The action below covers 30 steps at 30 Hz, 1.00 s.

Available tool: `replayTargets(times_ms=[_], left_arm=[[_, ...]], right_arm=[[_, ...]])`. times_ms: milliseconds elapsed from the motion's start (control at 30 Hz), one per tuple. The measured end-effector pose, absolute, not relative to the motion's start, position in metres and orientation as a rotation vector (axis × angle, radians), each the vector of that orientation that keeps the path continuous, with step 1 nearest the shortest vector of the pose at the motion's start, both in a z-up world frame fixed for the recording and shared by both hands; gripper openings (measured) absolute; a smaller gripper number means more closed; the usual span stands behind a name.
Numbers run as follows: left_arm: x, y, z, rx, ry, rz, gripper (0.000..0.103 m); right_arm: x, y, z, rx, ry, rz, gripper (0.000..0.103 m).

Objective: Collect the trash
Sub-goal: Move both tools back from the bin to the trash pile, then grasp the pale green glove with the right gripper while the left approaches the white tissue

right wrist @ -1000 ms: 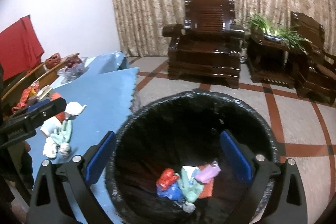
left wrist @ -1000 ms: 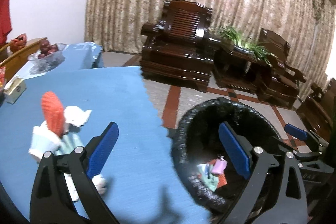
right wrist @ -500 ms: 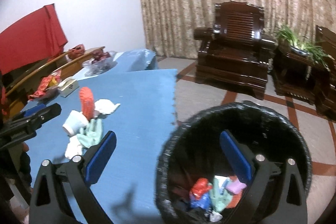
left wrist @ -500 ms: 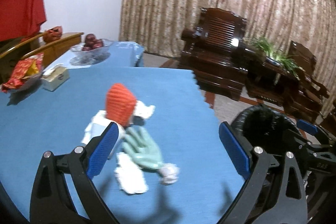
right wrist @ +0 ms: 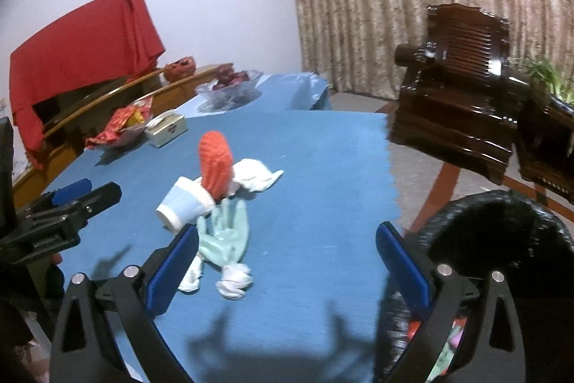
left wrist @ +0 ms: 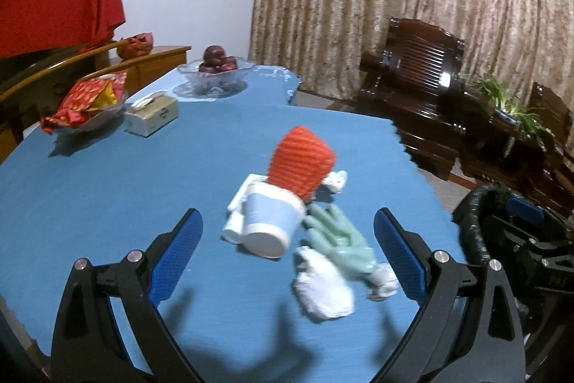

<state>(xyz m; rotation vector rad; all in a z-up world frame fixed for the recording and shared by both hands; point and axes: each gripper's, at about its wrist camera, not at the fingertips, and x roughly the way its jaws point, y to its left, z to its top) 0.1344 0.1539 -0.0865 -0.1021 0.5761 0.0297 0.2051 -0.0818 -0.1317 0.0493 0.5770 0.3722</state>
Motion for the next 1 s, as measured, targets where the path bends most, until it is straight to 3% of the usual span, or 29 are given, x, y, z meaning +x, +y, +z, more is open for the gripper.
replayTargets(times_ms=[600,1000], left_arm=[[0.149,0.188,-0.124,-0.134,0.637,0.083,0.094],[0.157,0.194,-0.142,-0.141,0.668,0.091,0.094]], right_arm=[[0.242,-0.03,-0.181,0.011,0.665,0.429,0.097],[0.259,-0.012,-0.207,-0.009,0.742,0.455,0.09]])
